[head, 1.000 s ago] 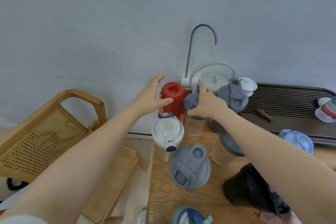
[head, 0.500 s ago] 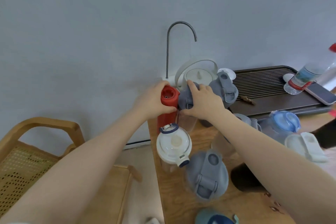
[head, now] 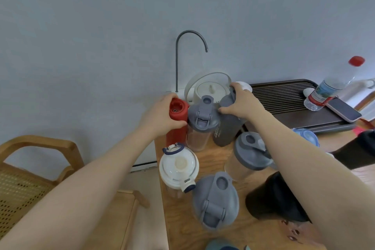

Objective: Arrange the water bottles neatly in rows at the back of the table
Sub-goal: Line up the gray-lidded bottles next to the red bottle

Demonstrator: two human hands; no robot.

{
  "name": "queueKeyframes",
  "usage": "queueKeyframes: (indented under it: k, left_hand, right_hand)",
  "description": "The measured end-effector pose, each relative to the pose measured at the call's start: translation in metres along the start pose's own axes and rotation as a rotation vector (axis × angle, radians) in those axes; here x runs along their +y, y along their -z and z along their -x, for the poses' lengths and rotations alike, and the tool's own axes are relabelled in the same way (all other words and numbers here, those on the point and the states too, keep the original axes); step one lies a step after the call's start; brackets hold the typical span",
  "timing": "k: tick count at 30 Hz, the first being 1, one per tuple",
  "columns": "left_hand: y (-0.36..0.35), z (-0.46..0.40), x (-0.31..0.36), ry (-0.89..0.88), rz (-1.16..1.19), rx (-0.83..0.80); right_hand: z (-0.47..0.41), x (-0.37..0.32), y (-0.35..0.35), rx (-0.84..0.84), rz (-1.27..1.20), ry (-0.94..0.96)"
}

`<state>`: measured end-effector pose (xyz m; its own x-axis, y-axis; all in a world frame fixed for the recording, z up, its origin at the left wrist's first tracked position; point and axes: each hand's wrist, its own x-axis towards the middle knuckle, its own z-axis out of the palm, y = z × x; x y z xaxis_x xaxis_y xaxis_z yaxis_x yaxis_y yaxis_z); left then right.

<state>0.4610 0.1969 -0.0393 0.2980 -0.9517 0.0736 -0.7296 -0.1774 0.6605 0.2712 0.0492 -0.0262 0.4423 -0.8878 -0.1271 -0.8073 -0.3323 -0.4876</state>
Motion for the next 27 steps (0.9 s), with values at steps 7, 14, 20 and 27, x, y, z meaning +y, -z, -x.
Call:
queueKeyframes:
  k: [7, 14, 20, 27]
  left_hand:
    - [-0.003, -0.004, -0.002, 0.026, 0.049, -0.049]
    - [0.025, 0.052, 0.013, -0.271, 0.069, -0.072]
    - [0.026, 0.1, 0.014, -0.429, -0.111, -0.382]
    - [0.001, 0.102, 0.012, -0.438, -0.192, -0.154]
  right_hand:
    - [0.009, 0.012, -0.006, 0.027, 0.091, -0.053]
    - [0.065, -0.014, 0.006, 0.236, 0.179, 0.485]
    - [0.101, -0.011, -0.01, 0.073, 0.357, 0.637]
    - [0.129, 0.0, -0.014, 0.133, 0.334, 0.562]
